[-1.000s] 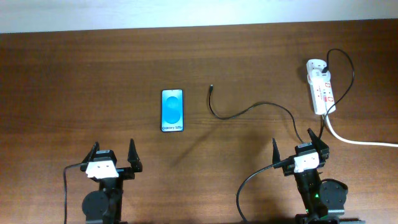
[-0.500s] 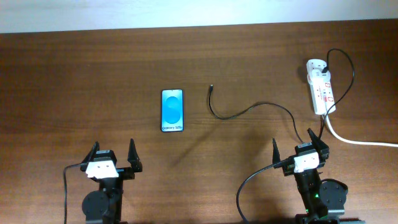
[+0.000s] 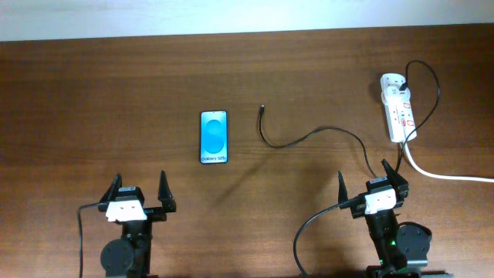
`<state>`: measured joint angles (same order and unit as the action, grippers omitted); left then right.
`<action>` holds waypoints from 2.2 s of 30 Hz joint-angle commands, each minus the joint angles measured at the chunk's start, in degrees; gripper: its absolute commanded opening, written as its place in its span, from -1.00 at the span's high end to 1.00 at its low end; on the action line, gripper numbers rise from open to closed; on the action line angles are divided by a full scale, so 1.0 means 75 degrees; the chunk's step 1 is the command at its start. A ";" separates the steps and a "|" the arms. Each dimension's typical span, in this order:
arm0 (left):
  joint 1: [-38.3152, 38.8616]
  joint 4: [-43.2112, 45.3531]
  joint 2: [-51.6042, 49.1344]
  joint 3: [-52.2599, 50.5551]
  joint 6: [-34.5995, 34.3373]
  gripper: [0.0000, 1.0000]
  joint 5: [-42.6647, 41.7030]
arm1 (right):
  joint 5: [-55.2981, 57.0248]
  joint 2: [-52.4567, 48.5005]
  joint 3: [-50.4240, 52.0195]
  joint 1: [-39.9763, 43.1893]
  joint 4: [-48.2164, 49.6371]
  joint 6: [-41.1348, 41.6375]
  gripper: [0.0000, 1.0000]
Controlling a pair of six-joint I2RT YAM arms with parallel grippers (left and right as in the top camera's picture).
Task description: Plug charger to phone and switch on socket
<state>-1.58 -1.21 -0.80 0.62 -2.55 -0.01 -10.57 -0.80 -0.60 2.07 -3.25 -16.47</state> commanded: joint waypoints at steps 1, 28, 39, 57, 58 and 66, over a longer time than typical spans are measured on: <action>-0.0026 0.0388 -0.0108 0.0236 0.0143 -0.98 -0.1026 | -0.0044 0.0058 0.0038 0.0029 -0.0052 0.0111 -0.97; 0.0962 -0.4395 -1.0824 0.9815 0.1189 -0.98 -0.1836 | -0.0044 0.0058 0.0038 0.0029 -0.0052 0.0111 -0.97; 0.1641 -0.5196 -1.2187 1.0818 0.1180 -0.98 -0.1682 | -0.0044 0.0058 0.0038 0.0029 -0.0052 0.0111 -0.97; 0.1900 -0.5412 -1.3607 1.1237 -0.0746 -0.89 -0.1017 | -0.0044 0.0058 0.0038 0.0029 -0.0052 0.0111 -0.97; 0.1906 -0.5622 -1.3770 1.1459 -0.0743 -0.89 -0.1017 | -0.0044 0.0058 0.0038 0.0029 -0.0052 0.0111 -0.97; 0.2259 -0.7976 -1.5390 1.4050 -0.0595 -1.00 -0.0119 | -0.0044 0.0058 0.0038 0.0029 -0.0052 0.0111 -0.97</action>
<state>13.85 -58.00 -112.60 100.36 -6.94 -4.14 -10.57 -0.80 -0.60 2.07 -3.27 -16.43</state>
